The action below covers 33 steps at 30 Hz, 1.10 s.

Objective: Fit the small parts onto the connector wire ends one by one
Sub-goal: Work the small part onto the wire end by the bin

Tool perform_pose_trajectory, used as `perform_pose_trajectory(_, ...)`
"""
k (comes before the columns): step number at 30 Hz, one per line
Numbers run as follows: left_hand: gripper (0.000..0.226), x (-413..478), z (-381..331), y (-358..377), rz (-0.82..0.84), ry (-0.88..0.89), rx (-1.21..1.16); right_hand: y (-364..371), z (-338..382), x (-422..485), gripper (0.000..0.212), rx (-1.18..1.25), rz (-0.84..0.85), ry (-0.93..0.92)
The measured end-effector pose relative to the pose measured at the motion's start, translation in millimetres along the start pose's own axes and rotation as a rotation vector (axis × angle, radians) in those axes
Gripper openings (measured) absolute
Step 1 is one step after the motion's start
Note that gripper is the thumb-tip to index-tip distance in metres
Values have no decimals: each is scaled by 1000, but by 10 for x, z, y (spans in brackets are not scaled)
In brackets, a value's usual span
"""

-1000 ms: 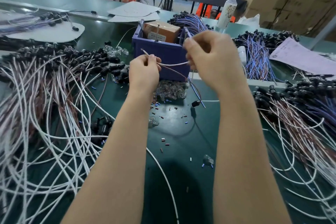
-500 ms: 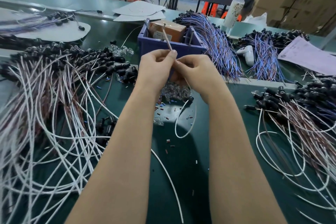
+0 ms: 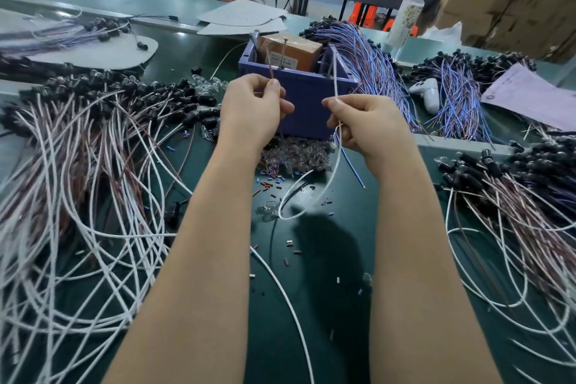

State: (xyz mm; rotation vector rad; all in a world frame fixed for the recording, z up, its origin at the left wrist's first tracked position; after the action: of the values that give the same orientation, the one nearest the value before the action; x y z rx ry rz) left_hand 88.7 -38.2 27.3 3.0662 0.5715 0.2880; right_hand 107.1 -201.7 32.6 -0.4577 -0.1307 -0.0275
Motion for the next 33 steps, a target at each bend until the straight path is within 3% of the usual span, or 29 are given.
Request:
perform_pose_trajectory(7,23,30,-30,-101,-143,86,223,-55,-57,51,12,-39,-53,10)
perform_pose_trajectory(12,18,81,-8,-40,-99,33,258,48,-23,81,13,-141,-88,-53)
perform_pose_trajectory(16,7,101,-6,64,-94,92,216,108,21,89,17,-177,-118,-82)
perform_pose_trajectory(25,10,168,168,35,-130,34,73,104,-17,90,10,-201,-100,-63)
perform_pose_trajectory(33,7,191,190,100,-105,47,14,99,9,73,18,-229,-91,-67)
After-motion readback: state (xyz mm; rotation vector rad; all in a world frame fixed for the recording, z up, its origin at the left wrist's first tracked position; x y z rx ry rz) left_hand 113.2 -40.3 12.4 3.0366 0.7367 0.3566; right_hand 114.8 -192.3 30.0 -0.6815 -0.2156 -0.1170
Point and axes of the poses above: each hand's wrist, its own x-axis towards the middle knuckle, its own y-axis out of the palm, z = x × y, the point moved 5 cm from there along x, towards the middle knuckle, and after that the axes turned 9 degrees about -x, right-handed, at the moved point
